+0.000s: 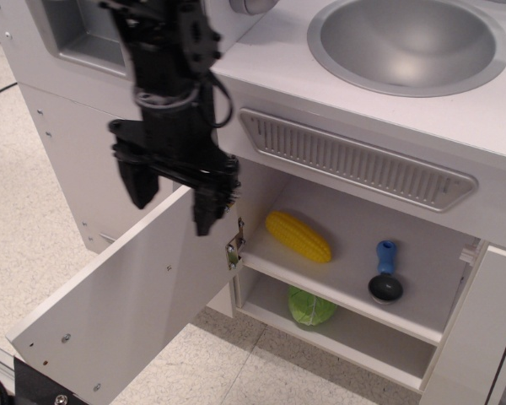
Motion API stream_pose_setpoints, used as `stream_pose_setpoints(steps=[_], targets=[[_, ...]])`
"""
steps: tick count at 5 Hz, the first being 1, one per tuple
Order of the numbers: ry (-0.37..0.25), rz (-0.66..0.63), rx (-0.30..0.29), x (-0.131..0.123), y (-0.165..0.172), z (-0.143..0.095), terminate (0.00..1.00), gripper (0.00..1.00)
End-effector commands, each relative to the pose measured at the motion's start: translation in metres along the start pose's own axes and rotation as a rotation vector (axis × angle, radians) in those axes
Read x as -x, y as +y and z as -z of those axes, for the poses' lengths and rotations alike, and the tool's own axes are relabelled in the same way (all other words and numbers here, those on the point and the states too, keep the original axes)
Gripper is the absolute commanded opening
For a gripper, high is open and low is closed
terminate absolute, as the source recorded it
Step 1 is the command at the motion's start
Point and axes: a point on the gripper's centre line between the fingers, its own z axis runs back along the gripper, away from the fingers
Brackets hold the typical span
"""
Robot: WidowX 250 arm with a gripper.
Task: Close cabinet
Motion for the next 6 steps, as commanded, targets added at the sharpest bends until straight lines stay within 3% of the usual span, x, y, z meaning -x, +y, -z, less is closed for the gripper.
stream_pose_setpoints(steps=[1, 2, 4, 6], targets=[[-0.070, 0.023, -0.051, -0.007, 0.033, 0.013, 0.00, 1.00], [-0.046, 0.024, -0.084, -0.008, 0.030, 0.030, 0.00, 1.00], [-0.019, 0.001, -0.024, -0.010, 0.007, 0.048, 0.00, 1.00], [0.038, -0.005, 0.037, -0.003, -0.040, 0.053, 0.00, 1.00]])
